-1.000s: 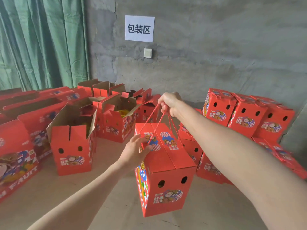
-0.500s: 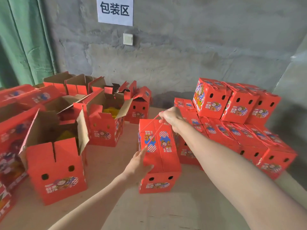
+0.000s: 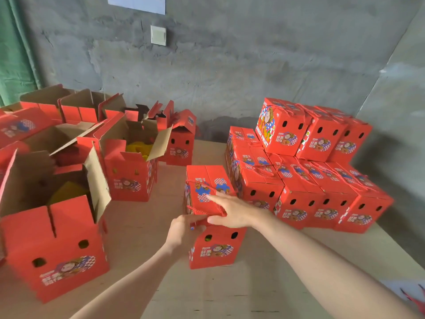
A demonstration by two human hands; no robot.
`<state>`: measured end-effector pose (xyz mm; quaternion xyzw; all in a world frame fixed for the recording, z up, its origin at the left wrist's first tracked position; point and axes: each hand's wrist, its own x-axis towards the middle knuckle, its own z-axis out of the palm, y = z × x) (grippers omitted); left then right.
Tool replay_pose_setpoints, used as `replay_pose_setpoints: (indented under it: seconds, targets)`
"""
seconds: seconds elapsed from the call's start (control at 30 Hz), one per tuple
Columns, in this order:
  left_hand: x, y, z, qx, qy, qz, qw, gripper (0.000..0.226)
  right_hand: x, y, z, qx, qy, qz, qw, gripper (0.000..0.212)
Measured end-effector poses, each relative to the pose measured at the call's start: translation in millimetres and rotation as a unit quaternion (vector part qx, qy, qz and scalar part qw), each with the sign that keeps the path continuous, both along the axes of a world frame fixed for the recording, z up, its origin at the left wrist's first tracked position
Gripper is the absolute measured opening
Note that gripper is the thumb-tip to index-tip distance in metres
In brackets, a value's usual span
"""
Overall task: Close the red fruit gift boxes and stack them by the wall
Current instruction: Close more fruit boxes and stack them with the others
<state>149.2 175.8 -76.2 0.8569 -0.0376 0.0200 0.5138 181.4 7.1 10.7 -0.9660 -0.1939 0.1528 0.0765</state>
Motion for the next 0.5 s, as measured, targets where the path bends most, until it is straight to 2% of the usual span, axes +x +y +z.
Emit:
replay_pose_setpoints:
  seconds: [0.1,0.2,0.27,0.4,0.5]
  targets:
    - [7.9,3.1,-2.5,0.018,-0.010,0.004,1.000,0.034,-1.4,-2.0,-23.9,-0.069,0.016,0.019,0.997,0.069]
    - [19.7,3.5,1.8,0.037,-0.022,0.004,0.999,0.034,-3.8,2.5,-32.8,-0.056,-0.063,-0.015,0.996,0.076]
    - [31.9,0.8,8.0,0.057,-0.029,0.016,0.998,0.033,-4.9,9.6,-43.5,-0.074,-0.125,-0.051,0.988,0.088]
    - [60.5,-9.0,15.8,0.105,-0.052,0.089,0.989,0.024,0.6,27.1,-69.0,-0.128,-0.072,-0.065,0.987,0.086]
    - [77.9,-10.3,16.2,0.124,-0.059,0.111,0.984,0.014,19.4,32.5,-77.5,-0.153,-0.095,-0.084,0.980,0.095]
